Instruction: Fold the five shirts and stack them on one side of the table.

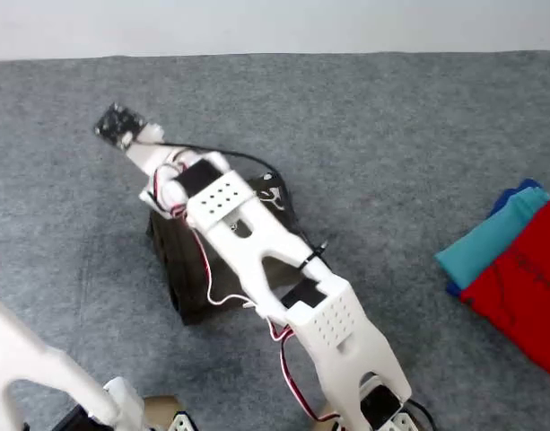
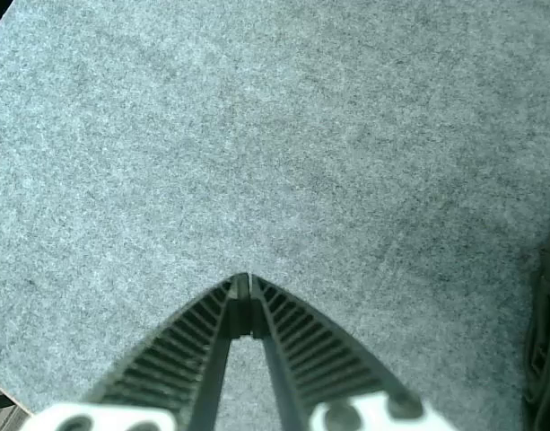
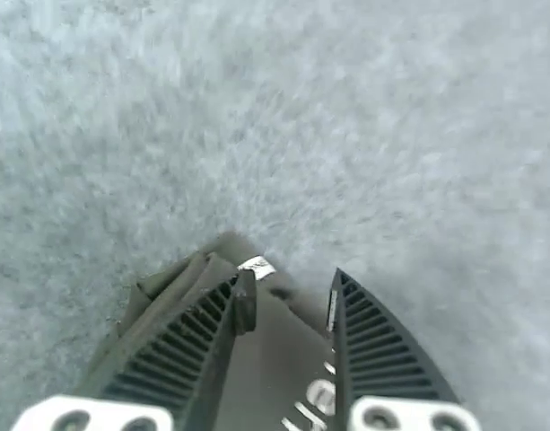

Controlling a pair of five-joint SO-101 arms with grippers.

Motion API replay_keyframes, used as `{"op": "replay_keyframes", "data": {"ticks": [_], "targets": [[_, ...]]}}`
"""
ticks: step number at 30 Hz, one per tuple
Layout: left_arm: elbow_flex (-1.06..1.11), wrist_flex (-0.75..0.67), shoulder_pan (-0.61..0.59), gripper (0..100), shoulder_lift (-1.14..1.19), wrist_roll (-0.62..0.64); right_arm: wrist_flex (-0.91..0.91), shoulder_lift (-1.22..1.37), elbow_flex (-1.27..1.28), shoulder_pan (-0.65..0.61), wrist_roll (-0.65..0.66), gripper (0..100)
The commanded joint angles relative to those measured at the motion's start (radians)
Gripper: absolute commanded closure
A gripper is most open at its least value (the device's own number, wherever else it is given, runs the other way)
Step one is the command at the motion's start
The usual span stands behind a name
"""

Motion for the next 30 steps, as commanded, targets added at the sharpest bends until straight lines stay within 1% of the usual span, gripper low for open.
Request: {"op": "replay_keyframes", "data": {"ticks": [1, 7, 12, 15, 17, 19, 22, 27, 30], "targets": [[-0.005, -0.009, 0.008, 99, -0.029, -0.006, 0.137, -0.108, -0.138, 0.033, -0.011, 86.2], [-0.007, 0.017, 0.008, 99, -0.031, -0.006, 0.42, -0.13, -0.259, 0.073, -0.015, 86.0], [-0.005, 0.018, 0.008, 99, -0.029, -0.006, 0.599, -0.13, -0.261, 0.12, -0.021, 85.9], [0.001, 0.02, 0.008, 99, -0.021, -0.006, 0.694, -0.127, -0.258, 0.125, -0.117, 85.8], [0.035, 0.012, 0.009, 99, -0.021, -0.006, 0.704, -0.117, -0.232, 0.134, -0.181, 84.4], [0.074, 0.011, 0.026, 99, -0.021, -0.008, 0.704, -0.11, -0.21, 0.151, -0.245, 80.6], [0.111, 0.021, 0.054, 99, -0.029, -0.049, 0.702, -0.104, -0.175, 0.177, -0.345, 75.8], [0.113, 0.054, 0.063, 99, -0.028, -0.087, 0.694, -0.094, -0.106, 0.217, -0.45, 70.7], [0.113, 0.054, 0.061, 99, -0.023, -0.109, 0.694, -0.033, -0.1, 0.24, -0.496, 67.4]]}}
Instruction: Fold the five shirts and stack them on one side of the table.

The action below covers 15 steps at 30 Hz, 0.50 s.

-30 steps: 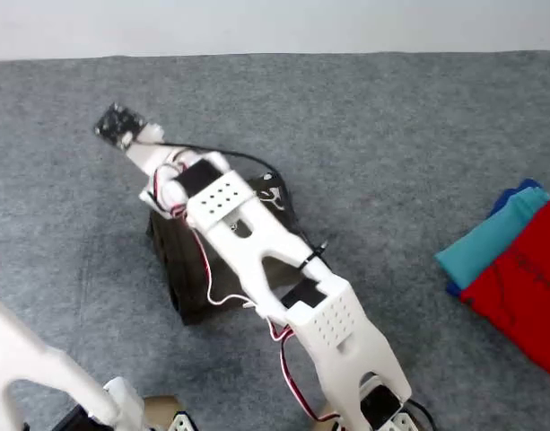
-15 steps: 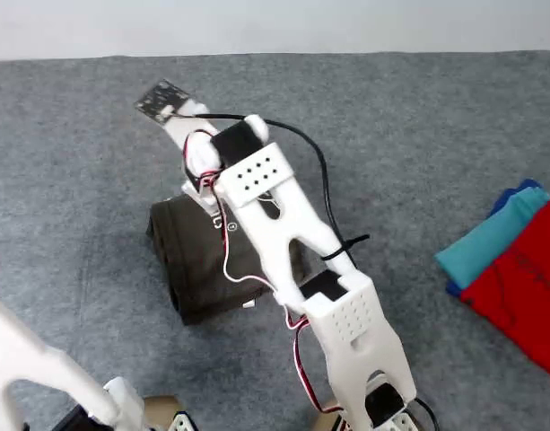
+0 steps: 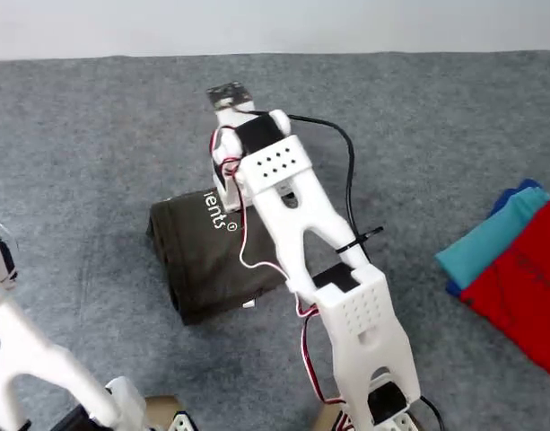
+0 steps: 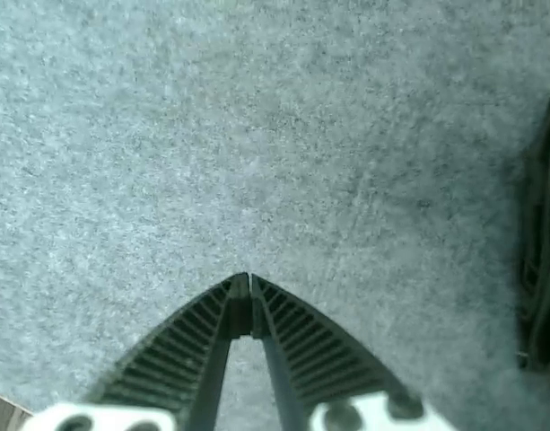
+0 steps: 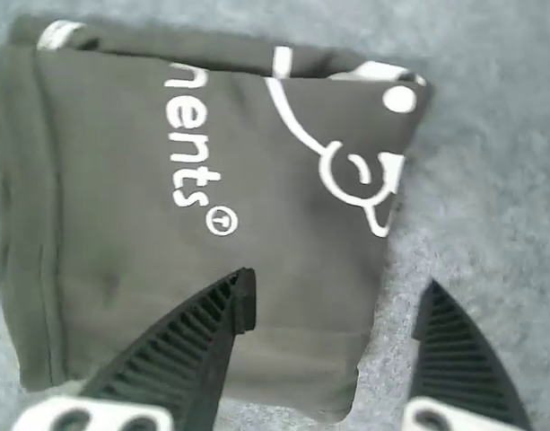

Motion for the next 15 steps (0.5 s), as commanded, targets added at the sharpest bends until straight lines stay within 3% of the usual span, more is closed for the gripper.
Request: {"op": "replay_keyframes", "data": {"ticks": [1, 15], "targets": [[-0.007, 0.011, 0.006, 99, -0.021, -0.023, 0.033, 0.038, -0.006, 0.035, -0.058, 66.5], [-0.005, 0.011, 0.006, 99, -0.028, -0.02, -0.038, 0.245, -0.006, 0.015, -0.083, 64.3]]}}
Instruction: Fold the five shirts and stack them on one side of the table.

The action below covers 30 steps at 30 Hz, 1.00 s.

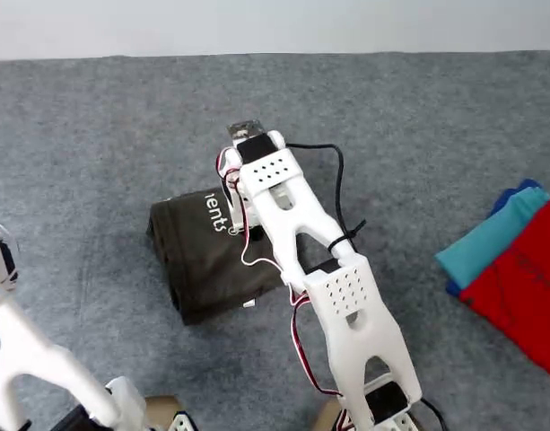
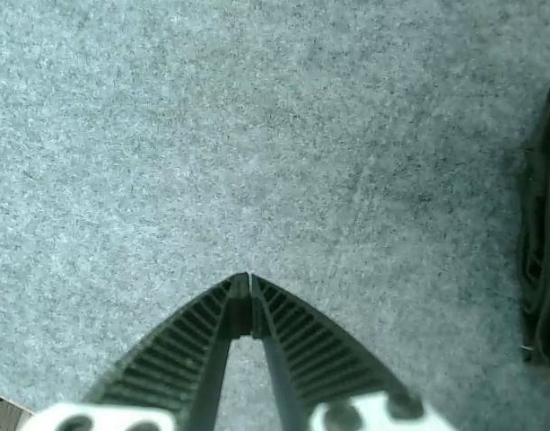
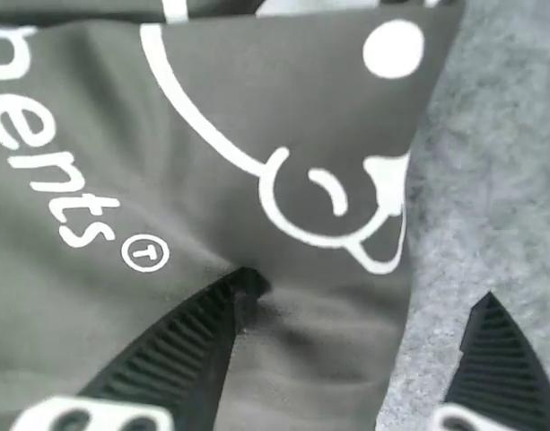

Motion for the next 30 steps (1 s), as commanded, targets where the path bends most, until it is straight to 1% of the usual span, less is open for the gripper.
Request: {"op": "replay_keyframes", "data": {"ticks": [1, 6, 12, 18, 19, 22, 25, 30], "targets": [[-0.005, 0.005, 0.006, 99, -0.028, -0.005, -0.001, 0.004, -0.006, -0.01, -0.006, 66.0], [-0.005, 0.005, 0.006, 99, -0.028, -0.003, -0.001, 0.044, -0.006, -0.024, 0.008, 84.3], [-0.005, 0.005, 0.005, 99, -0.028, -0.003, 0.001, 0.062, -0.006, -0.03, 0.123, 98.7], [-0.005, 0.005, 0.005, 99, -0.028, -0.003, 0.071, -0.007, -0.034, 0.038, 0.175, 98.9], [-0.005, 0.005, 0.005, 99, -0.028, -0.003, 0.074, -0.027, -0.034, 0.059, 0.212, 98.9], [-0.005, 0.005, 0.005, 99, -0.028, -0.006, 0.074, -0.079, -0.029, 0.136, 0.384, 98.8], [-0.007, 0.012, 0.005, 99, -0.029, -0.006, 0.064, -0.099, -0.034, 0.217, 0.528, 98.7], [-0.008, 0.026, 0.006, 99, -0.029, -0.008, -0.012, -0.101, -0.034, 0.317, 0.891, 98.7]]}}
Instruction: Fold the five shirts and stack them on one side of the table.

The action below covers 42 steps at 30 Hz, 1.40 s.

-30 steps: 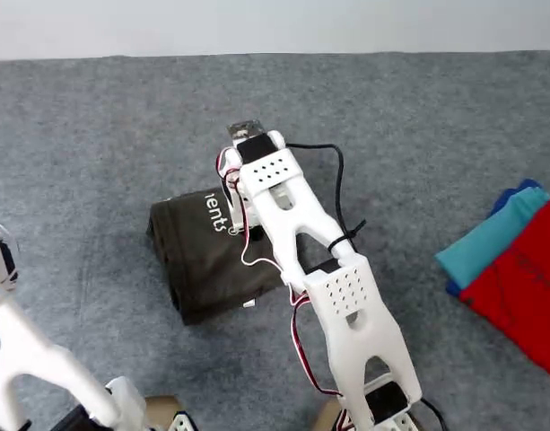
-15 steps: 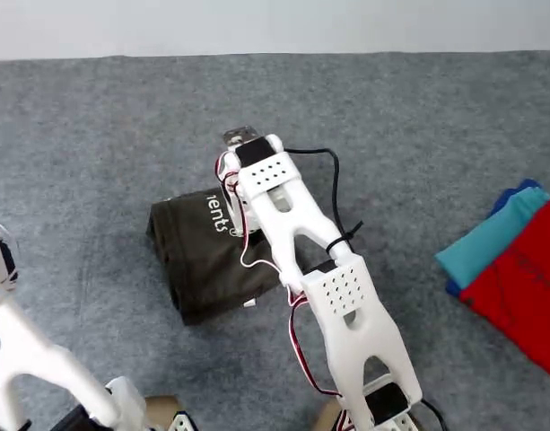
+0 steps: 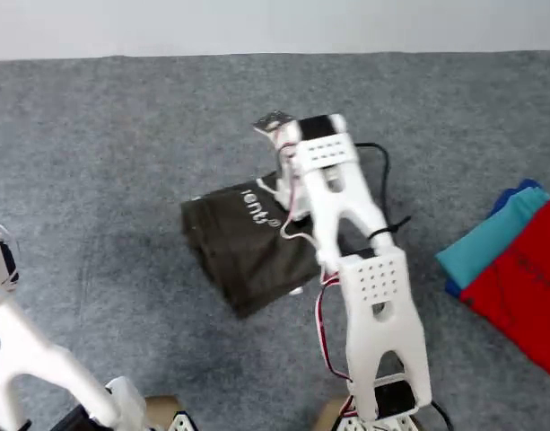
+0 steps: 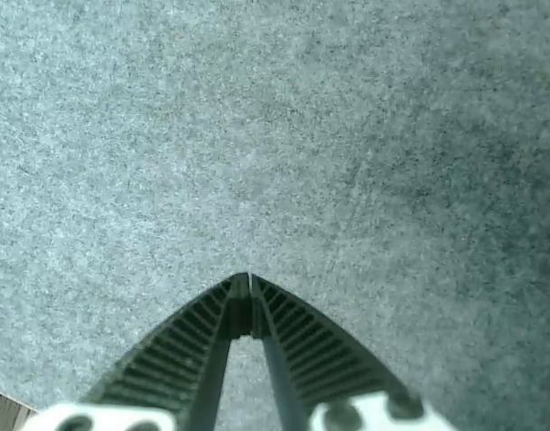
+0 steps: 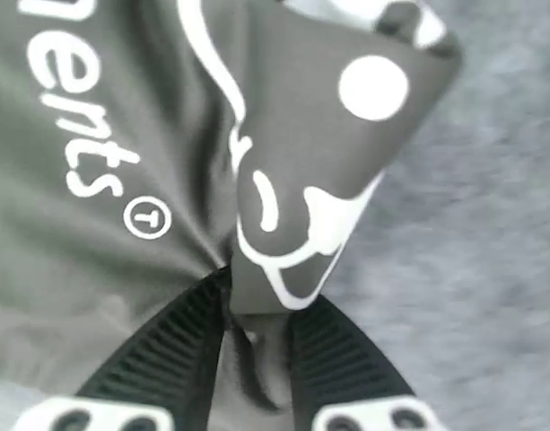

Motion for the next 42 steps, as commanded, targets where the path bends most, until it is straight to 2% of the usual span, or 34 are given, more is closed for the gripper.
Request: {"op": "replay_keyframes", "data": {"ticks": [1, 6, 9, 15, 20, 24, 26, 28, 30, 33, 39, 42], "targets": [[-0.008, 0.011, 0.006, 99, -0.029, -0.008, -0.065, -0.084, -0.032, 0.077, 0.272, 98.8], [-0.008, 0.009, 0.006, 99, -0.029, -0.008, -0.232, -0.081, -0.032, 0.111, 0.511, 98.9], [-0.008, 0.009, 0.006, 99, -0.029, -0.008, -0.338, -0.081, -0.032, 0.113, 0.601, 98.7], [-0.008, 0.011, 0.006, 99, -0.029, -0.009, -0.42, -0.081, -0.032, 0.094, 0.621, 96.9], [-0.008, 0.011, 0.006, 99, -0.029, -0.009, -0.369, -0.091, -0.034, 0.102, 0.612, 80.4], [-0.008, 0.011, 0.006, 99, -0.029, -0.009, -0.289, -0.097, -0.115, 0.096, 0.505, 78.4], [-0.008, 0.011, 0.006, 99, -0.029, -0.009, -0.274, -0.102, -0.176, 0.096, 0.41, 78.3], [-0.01, 0.011, 0.008, 99, -0.029, -0.011, -0.274, -0.102, -0.252, 0.096, 0.256, 78.3], [-0.01, 0.011, 0.008, 99, -0.029, -0.011, -0.269, -0.102, -0.316, 0.096, 0.046, 78.3], [-0.01, 0.011, 0.008, 99, -0.029, -0.011, -0.182, -0.099, -0.42, 0.096, -0.19, 78.3], [-0.012, 0.009, 0.008, 99, -0.029, -0.011, 0.047, -0.094, -0.554, 0.077, -0.427, 78.4], [-0.012, 0.011, 0.008, 99, -0.029, -0.011, 0.054, -0.104, -0.557, 0.09, -0.542, 78.5]]}}
